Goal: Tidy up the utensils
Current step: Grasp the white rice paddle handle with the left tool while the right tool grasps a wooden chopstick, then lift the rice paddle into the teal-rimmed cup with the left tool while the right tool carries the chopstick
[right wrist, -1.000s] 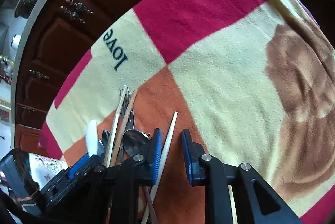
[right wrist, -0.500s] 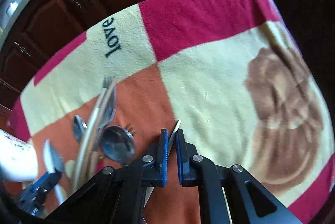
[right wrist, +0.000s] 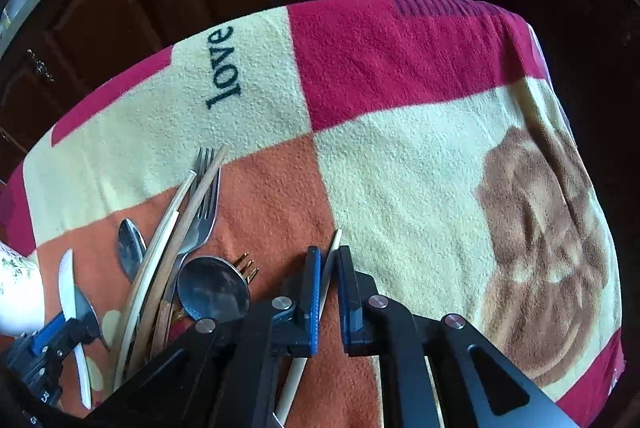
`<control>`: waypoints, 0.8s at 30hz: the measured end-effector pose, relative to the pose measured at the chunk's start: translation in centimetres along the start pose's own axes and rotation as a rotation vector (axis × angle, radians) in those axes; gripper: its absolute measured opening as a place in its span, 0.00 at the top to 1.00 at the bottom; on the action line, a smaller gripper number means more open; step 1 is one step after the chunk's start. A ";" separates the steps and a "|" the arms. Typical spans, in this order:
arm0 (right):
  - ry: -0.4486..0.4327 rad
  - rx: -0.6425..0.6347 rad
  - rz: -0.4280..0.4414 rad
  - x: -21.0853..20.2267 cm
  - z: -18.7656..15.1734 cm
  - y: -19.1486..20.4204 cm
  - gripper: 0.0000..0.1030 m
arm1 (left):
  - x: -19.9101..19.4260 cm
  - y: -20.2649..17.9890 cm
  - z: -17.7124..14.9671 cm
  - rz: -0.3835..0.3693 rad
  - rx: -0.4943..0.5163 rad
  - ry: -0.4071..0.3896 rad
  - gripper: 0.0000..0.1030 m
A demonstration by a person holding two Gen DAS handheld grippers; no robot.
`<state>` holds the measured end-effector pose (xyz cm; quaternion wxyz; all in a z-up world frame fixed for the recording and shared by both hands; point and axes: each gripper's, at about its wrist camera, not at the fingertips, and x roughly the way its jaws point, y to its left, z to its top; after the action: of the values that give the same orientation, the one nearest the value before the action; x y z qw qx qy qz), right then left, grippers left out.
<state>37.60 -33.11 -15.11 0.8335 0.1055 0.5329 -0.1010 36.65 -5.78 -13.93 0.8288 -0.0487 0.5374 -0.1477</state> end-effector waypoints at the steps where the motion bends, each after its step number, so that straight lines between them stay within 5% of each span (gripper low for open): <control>1: -0.036 0.006 0.013 -0.9 -0.1 -0.2 0.94 | -0.7 0.5 -0.5 -0.032 -0.014 -0.026 0.81; 12: -0.371 -0.056 0.016 -12.5 -1.6 1.4 0.96 | -6.3 0.4 -3.0 -0.038 -0.018 -0.214 0.81; 24: -0.501 -0.099 0.155 -19.2 -2.3 5.4 0.96 | -13.9 2.2 -3.6 -0.011 -0.057 -0.420 0.81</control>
<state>29.20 -26.26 1.82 0.9489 0.0766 0.3044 -0.0337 28.54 0.70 -3.76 0.9201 -0.1051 0.3564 -0.1237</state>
